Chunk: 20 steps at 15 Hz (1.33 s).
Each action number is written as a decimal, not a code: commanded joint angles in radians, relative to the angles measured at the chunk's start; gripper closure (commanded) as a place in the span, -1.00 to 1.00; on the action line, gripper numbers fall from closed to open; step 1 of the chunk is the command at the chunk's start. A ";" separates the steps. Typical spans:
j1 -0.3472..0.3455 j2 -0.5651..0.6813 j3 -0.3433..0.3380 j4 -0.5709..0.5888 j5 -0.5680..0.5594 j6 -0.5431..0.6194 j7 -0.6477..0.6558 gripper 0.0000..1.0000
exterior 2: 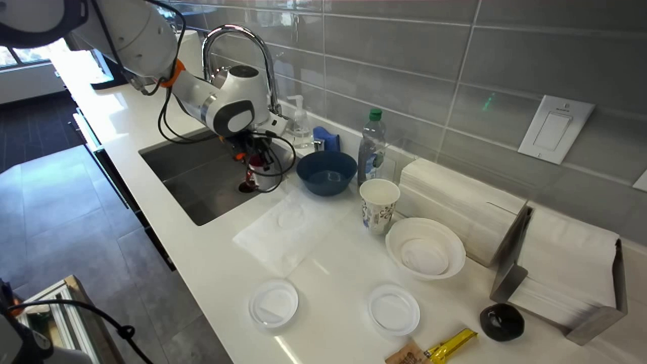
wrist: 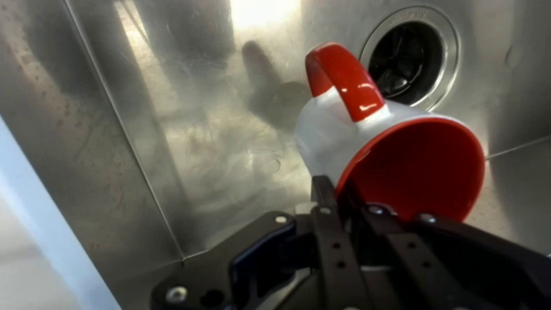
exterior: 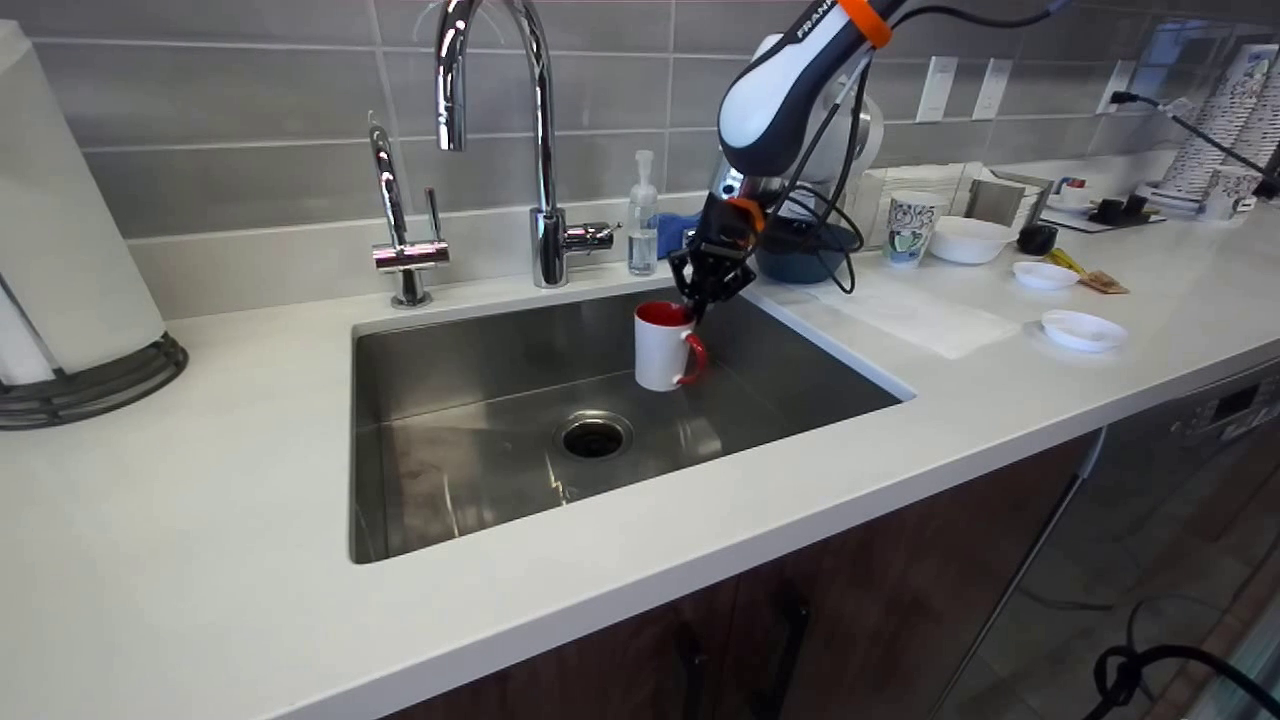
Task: Put the mug in the sink, then turn the faucet to the right
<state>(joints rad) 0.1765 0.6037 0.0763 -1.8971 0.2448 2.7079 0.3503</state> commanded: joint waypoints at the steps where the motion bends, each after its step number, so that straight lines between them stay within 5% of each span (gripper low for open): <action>1: 0.048 0.030 -0.034 0.006 0.021 0.093 0.130 0.96; 15: 0.151 0.078 -0.119 -0.001 -0.007 0.070 0.374 0.96; 20: 0.127 0.091 -0.084 -0.001 0.002 0.094 0.349 0.96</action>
<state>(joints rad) 0.3059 0.6929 -0.0213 -1.9019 0.2464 2.7825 0.6967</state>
